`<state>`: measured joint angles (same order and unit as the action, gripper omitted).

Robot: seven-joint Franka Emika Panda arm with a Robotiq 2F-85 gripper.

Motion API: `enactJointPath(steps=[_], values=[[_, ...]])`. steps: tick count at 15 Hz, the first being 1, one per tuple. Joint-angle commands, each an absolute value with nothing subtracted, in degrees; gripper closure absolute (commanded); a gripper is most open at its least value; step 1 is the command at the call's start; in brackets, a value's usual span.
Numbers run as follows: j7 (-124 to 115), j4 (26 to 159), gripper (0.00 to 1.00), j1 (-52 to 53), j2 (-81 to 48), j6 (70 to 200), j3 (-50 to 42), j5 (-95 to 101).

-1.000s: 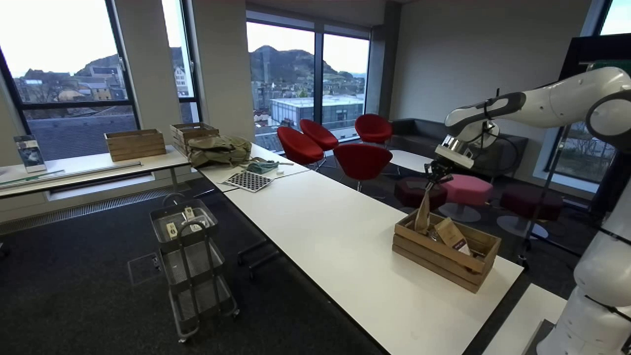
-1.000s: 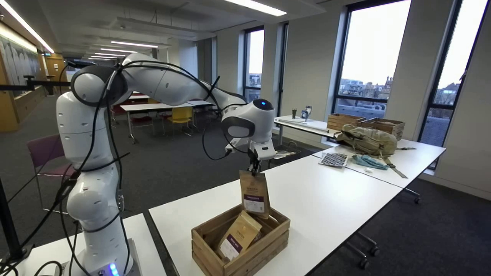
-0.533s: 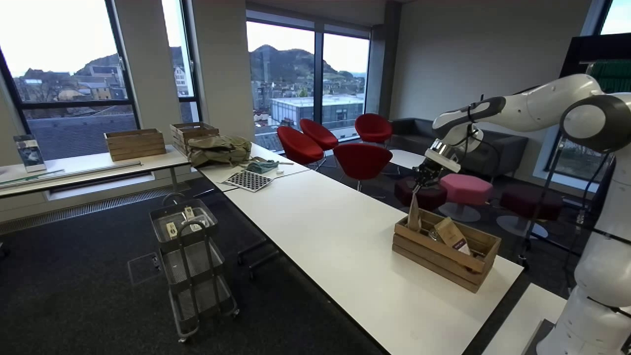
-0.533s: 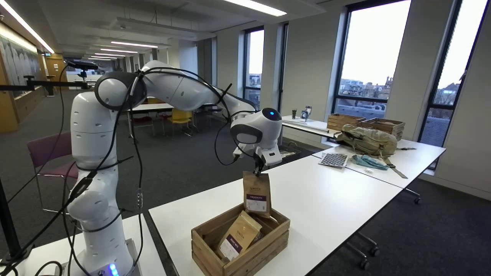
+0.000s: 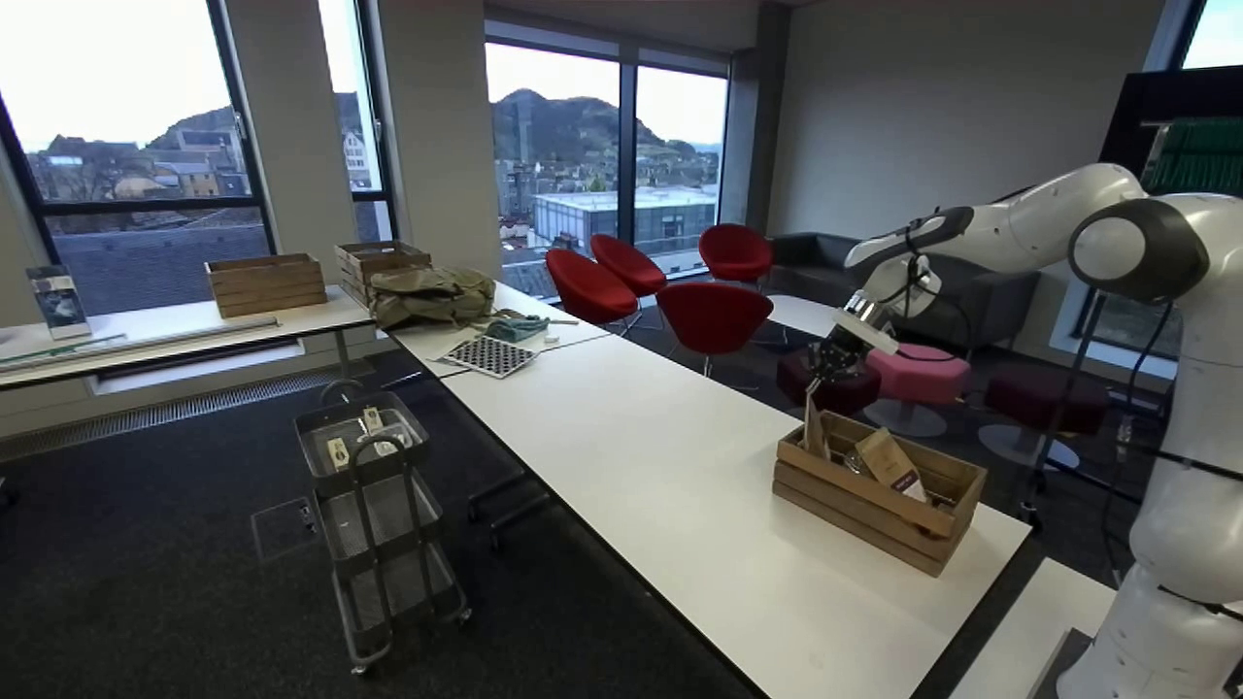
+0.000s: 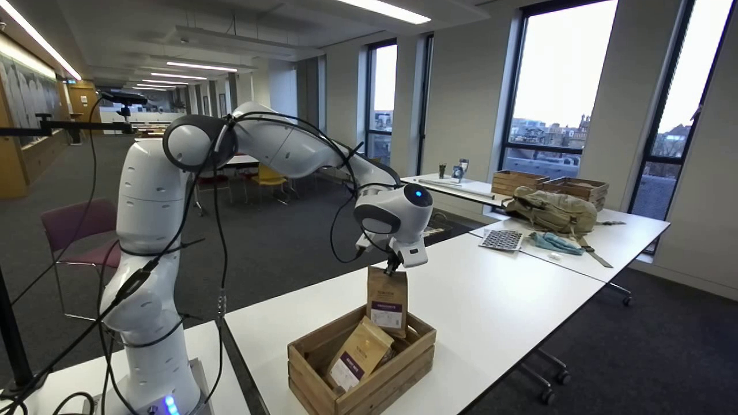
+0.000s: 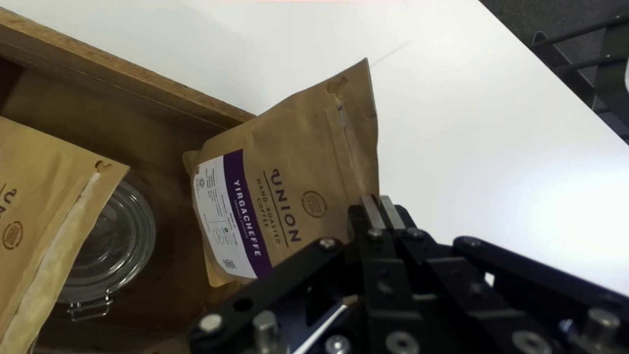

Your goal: Pick up a paper bag on the table and put it in the box

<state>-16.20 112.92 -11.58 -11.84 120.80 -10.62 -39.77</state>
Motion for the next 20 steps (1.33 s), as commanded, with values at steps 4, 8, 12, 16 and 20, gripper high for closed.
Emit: enactJointPath(steps=[4, 8, 12, 16, 20], values=[[-10.13, 116.57, 1.0, -14.29, -10.69, 119.54, -11.41, -45.56], [-10.23, 119.37, 1.0, -13.78, -9.65, 118.05, -12.66, -38.79], [-14.57, 121.1, 1.0, -12.43, -7.66, 114.55, -13.14, -22.72], [-17.19, 121.05, 0.75, -11.21, -4.92, 111.01, -12.68, -11.13], [-16.93, 121.16, 0.53, -9.25, 0.88, 107.5, -11.05, -3.87]])
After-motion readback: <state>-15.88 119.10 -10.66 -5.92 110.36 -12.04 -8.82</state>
